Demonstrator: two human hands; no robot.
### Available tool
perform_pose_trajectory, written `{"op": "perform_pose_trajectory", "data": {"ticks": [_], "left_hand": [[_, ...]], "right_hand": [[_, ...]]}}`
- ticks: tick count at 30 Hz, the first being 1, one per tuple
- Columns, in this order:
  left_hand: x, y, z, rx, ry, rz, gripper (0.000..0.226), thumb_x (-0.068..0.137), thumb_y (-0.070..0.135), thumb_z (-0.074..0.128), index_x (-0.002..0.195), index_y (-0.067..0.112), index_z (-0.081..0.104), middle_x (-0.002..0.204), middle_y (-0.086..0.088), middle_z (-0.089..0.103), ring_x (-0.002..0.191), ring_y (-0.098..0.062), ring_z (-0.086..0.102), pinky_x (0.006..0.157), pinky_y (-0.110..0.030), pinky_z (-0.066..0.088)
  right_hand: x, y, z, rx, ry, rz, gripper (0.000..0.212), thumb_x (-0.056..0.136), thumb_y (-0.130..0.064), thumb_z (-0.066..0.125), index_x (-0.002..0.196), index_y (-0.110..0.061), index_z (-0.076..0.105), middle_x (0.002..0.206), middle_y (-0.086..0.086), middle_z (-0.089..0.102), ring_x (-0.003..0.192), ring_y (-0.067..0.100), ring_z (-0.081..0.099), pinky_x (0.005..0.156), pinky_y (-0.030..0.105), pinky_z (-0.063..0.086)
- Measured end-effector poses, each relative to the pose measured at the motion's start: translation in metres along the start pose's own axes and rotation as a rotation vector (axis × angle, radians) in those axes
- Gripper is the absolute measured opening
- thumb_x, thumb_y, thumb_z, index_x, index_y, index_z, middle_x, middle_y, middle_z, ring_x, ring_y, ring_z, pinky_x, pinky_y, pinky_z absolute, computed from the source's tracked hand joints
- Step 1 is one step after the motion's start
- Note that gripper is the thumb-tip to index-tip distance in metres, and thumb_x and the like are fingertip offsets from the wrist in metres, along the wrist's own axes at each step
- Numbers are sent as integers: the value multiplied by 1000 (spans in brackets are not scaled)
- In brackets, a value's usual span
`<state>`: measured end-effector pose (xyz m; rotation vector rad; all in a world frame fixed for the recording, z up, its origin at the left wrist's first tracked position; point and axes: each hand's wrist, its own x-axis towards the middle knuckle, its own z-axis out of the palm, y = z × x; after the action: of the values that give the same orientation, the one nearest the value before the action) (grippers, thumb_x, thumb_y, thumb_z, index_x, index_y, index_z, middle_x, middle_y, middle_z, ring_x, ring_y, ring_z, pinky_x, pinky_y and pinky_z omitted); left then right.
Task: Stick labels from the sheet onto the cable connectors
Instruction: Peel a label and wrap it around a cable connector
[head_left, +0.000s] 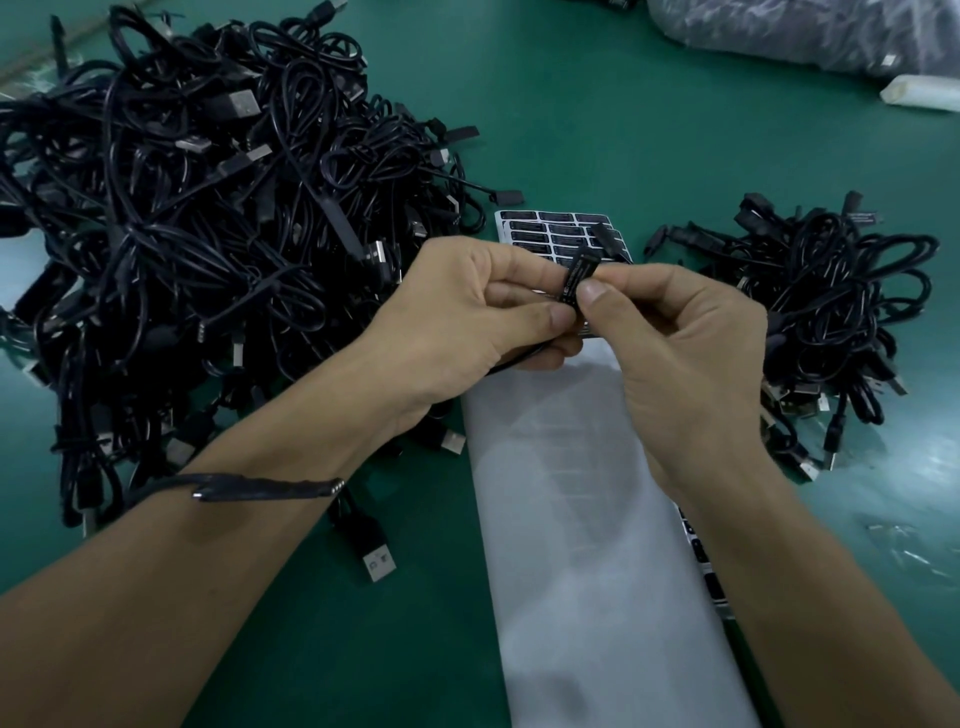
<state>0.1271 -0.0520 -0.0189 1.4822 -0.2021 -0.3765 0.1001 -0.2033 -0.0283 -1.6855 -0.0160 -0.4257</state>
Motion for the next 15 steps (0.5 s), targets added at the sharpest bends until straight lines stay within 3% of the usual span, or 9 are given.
{"op": "perform_pose_trajectory", "data": {"ticks": [15], "left_hand": [[-2, 2, 5, 3, 51, -6, 8, 85, 2, 75, 92, 7, 75, 81, -11, 78, 79, -23, 77, 68, -24, 61]], "right_hand": [[-3, 0, 5, -15, 34, -78, 27, 86, 1, 71, 77, -24, 70, 67, -19, 71, 63, -2, 68, 61, 9, 50]]}}
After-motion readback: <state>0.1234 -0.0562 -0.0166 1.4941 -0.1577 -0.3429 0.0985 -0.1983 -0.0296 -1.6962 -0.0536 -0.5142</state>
